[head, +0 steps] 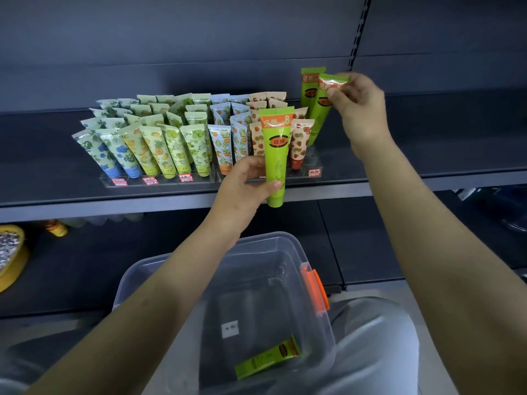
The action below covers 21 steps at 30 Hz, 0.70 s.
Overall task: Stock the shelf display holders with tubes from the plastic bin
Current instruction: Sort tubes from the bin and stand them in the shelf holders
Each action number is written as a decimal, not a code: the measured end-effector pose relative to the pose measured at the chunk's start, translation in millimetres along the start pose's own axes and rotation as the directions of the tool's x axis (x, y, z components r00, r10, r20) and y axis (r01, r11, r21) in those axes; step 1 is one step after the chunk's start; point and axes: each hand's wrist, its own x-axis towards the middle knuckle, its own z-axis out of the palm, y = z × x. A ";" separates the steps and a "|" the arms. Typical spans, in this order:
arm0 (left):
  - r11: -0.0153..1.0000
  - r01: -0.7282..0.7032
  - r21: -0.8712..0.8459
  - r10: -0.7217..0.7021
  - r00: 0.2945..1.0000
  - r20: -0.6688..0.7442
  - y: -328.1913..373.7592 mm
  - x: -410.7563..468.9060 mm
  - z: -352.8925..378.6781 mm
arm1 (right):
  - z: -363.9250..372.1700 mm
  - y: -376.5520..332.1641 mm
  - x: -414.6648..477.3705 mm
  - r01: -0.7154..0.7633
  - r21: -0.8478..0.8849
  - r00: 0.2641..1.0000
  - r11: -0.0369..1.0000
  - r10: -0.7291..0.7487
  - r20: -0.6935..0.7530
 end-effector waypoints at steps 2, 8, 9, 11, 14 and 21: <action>1.000 0.018 0.001 -0.018 1.000 0.004 -2.2 -0.4 -2.2 | 0.7 5.4 3.5 -0.009 -0.012 1.000 1.000 0.010 0.017; 0.999 0.044 -0.017 -0.044 0.999 0.021 -8.8 -0.2 -6.0 | 4.9 13.1 11.4 -0.032 -0.099 0.995 0.995 0.041 0.091; 0.999 0.047 -0.019 -0.047 0.999 0.021 -9.7 0.1 -6.5 | 5.1 13.4 12.8 -0.026 -0.117 0.995 0.993 0.036 0.090; 0.998 0.057 -0.020 -0.056 0.998 0.019 -11.1 0.3 -7.3 | 5.2 13.3 15.7 -0.011 -0.164 0.997 0.986 0.024 0.080; 0.996 0.081 -0.021 -0.081 0.997 0.014 -12.9 -1.2 -7.0 | 5.3 10.5 17.6 -0.020 -0.196 0.999 0.980 0.029 0.046; 0.991 0.123 -0.060 -0.123 0.992 0.012 -19.7 -3.9 -4.0 | 0.0 -7.9 5.9 -0.005 -0.236 0.998 0.972 -0.009 -0.062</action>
